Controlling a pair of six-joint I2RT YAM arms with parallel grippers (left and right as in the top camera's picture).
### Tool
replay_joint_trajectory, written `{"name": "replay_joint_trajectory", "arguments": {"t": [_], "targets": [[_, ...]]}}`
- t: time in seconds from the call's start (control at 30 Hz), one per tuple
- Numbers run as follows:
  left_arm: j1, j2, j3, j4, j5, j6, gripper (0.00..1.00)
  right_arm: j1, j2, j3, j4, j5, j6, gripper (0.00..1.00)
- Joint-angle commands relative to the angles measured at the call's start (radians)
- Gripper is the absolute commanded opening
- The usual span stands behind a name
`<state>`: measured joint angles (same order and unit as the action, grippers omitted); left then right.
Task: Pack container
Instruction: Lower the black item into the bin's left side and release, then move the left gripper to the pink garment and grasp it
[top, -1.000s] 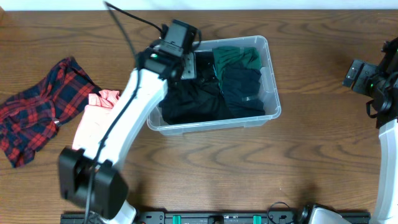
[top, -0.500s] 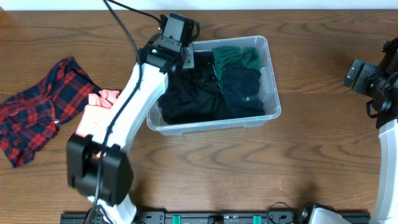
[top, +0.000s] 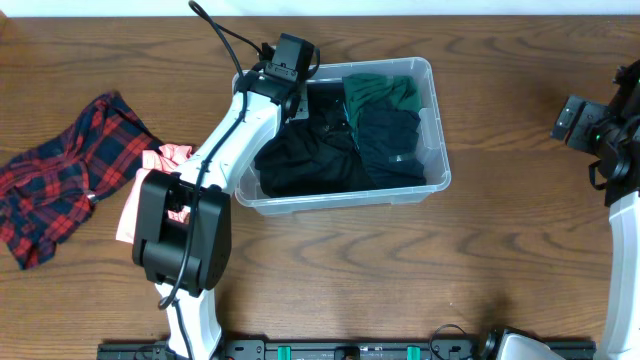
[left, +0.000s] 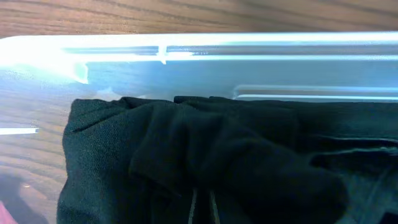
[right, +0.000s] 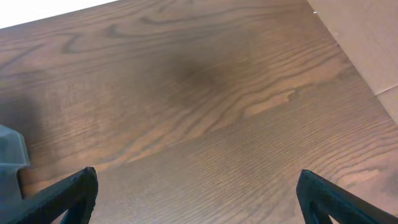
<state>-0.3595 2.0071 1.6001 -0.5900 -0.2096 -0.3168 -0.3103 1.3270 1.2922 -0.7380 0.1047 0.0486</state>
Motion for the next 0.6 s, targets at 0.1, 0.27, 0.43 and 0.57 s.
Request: {"name": "replay_joint_trajectory", "arguments": {"t": [0.1, 0.27, 0.43, 0.57], "targets": [[0.017, -0.233, 0.018, -0.005, -0.007, 0.002, 0.08, -0.003, 0.002, 0.001, 0.0, 0.0, 0.006, 0.99], [0.096, -0.41, 0.018, -0.146, -0.072, -0.017, 0.11, -0.003, 0.002, 0.001, 0.0, 0.0, 0.006, 0.99], [0.251, -0.51, 0.018, -0.38, -0.072, -0.09, 0.12, -0.003, 0.002, 0.001, 0.0, 0.0, 0.006, 0.99], [0.362, -0.505, -0.016, -0.475, -0.072, -0.09, 0.24, -0.003, 0.002, 0.001, 0.0, 0.0, 0.006, 0.99]]}}
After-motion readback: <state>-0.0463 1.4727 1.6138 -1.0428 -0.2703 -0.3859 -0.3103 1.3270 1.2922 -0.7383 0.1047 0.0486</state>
